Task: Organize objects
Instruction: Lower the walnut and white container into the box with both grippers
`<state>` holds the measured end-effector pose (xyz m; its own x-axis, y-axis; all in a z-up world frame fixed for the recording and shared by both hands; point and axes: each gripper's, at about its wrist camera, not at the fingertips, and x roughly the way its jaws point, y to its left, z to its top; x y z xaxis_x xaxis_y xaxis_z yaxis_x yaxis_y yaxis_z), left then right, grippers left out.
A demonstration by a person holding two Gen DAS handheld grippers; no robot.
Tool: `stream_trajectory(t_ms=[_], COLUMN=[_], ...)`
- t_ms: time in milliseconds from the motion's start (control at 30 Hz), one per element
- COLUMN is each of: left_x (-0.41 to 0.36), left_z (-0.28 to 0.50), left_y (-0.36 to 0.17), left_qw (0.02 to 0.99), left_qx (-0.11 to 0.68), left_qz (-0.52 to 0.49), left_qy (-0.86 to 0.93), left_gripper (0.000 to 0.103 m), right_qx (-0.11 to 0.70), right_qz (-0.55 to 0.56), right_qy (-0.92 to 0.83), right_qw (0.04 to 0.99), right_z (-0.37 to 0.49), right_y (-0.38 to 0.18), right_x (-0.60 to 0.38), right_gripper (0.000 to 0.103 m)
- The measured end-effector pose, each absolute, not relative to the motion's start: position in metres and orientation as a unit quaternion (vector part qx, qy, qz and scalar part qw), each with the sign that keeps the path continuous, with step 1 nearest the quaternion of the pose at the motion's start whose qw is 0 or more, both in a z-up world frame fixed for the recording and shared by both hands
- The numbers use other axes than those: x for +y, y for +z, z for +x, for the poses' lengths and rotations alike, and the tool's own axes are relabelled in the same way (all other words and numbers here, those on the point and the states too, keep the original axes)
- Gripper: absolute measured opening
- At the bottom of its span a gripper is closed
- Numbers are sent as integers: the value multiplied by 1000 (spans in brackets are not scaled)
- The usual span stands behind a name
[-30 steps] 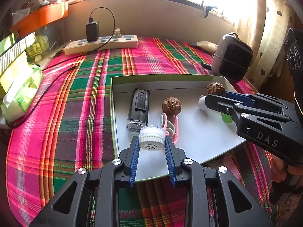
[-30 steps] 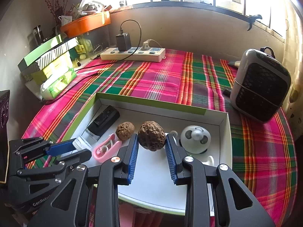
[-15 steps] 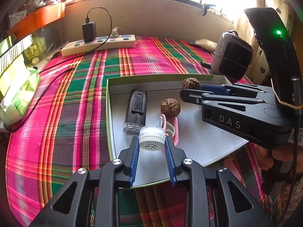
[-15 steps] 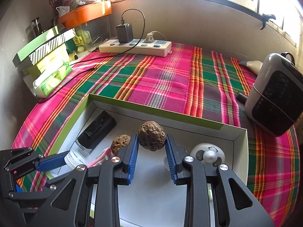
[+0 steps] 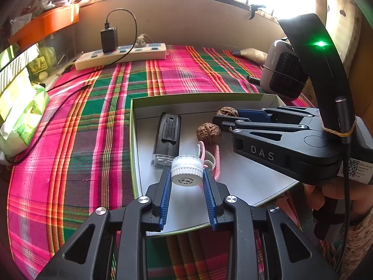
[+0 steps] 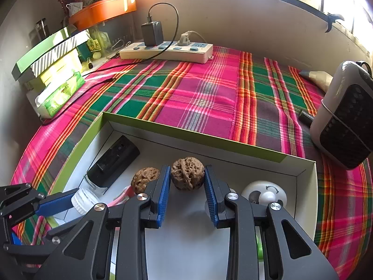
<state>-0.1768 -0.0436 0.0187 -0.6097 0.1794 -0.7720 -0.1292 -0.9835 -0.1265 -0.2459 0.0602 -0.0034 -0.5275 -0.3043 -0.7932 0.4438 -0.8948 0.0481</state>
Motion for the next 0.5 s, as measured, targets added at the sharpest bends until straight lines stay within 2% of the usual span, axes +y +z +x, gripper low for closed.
stream_trajectory(t_ms=[500], left_x=[-43], left_z=[-177], left_y=[19], left_qw=[85], left_qx=[-28], left_qz=[-434], left_qy=[897], left_gripper=[26], right_qx=[76], right_qz=[443], right_qy=[-867], right_qw=[213], right_z=[-247], right_y=[-8], right_x=[60], right_gripper=[31])
